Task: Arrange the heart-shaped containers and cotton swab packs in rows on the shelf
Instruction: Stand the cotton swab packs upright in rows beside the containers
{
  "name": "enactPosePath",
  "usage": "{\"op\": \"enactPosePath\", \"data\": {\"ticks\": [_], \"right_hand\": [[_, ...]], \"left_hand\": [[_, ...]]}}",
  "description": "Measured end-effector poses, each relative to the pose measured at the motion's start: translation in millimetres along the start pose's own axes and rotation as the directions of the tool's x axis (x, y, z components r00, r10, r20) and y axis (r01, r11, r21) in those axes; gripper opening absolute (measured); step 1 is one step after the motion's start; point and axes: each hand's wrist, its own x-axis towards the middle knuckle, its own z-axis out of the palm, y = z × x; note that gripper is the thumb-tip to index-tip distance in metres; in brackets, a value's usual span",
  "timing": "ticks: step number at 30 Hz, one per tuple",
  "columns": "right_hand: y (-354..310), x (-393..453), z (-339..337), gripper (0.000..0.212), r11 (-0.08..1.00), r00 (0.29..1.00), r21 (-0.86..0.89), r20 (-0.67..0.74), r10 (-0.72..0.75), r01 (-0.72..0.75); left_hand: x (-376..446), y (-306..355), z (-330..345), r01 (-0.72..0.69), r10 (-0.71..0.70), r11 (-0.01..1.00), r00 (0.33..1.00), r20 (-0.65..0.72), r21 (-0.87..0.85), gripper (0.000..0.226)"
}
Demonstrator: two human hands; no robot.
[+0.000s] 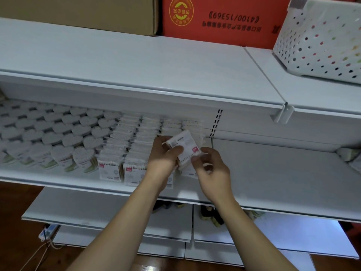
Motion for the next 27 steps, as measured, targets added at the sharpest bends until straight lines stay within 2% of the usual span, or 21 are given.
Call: {"op": "enactPosePath", "data": {"ticks": [2,4,5,6,8,10,12,14,16,18,20,22,27], "right_hand": [[-10,3,-3,0.036,0.957,0.981,0.222,-0.005,0.195,-0.189],[-19,8,-8,0.043,0.853,0.946,0.437,-0.014,0.324,-0.286],[-21,10,-11,0.044,0.833,0.939,0.474,-0.034,0.342,-0.286],[-20,13,-16,0.042,0.863,0.942,0.434,-0.085,0.326,-0.259],[-13,18,-28,0.032,0.968,0.964,0.188,-0.174,0.200,-0.167],[-3,18,-38,0.023,0.998,0.992,-0.057,-0.123,0.022,-0.029],[9,16,-38,0.026,0.955,0.978,-0.214,0.006,-0.207,0.203],[20,13,-29,0.031,0.835,0.898,-0.331,0.153,-0.413,0.440],[30,11,-16,0.033,0.714,0.821,-0.406,0.251,-0.514,0.571],[38,11,-4,0.036,0.629,0.784,-0.474,0.296,-0.545,0.616],[44,9,6,0.034,0.580,0.772,-0.523,0.304,-0.558,0.625],[50,6,10,0.030,0.556,0.781,-0.574,0.275,-0.560,0.601],[65,-4,9,0.044,0.500,0.819,-0.684,0.265,-0.508,0.531]], "left_hand": [[-3,-2,8,-0.004,0.004,1.000,1.000,0.007,0.016,0.028],[-5,-1,15,-0.008,0.007,0.999,1.000,0.026,0.033,0.029],[-4,-2,16,-0.043,0.039,0.990,0.999,0.029,0.131,0.028],[-3,-2,15,-0.113,0.106,0.947,0.994,0.039,0.301,0.026],[0,-3,4,-0.271,0.283,0.743,0.956,0.080,0.613,0.027],[2,-4,-13,-0.409,0.418,0.508,0.886,0.198,0.758,0.041],[3,-6,-29,-0.465,0.351,0.244,0.860,0.370,0.851,0.072],[2,-11,-40,-0.480,0.175,-0.012,0.863,0.475,0.877,0.089],[3,-19,-47,-0.501,0.079,-0.147,0.853,0.515,0.853,0.091],[2,-27,-49,-0.505,0.022,-0.219,0.853,0.522,0.835,0.088],[4,-32,-50,-0.487,0.045,-0.256,0.857,0.513,0.835,0.085],[5,-37,-51,-0.494,0.113,-0.241,0.841,0.529,0.836,0.078],[9,-45,-57,-0.541,0.179,-0.235,0.792,0.583,0.807,0.073]]}}
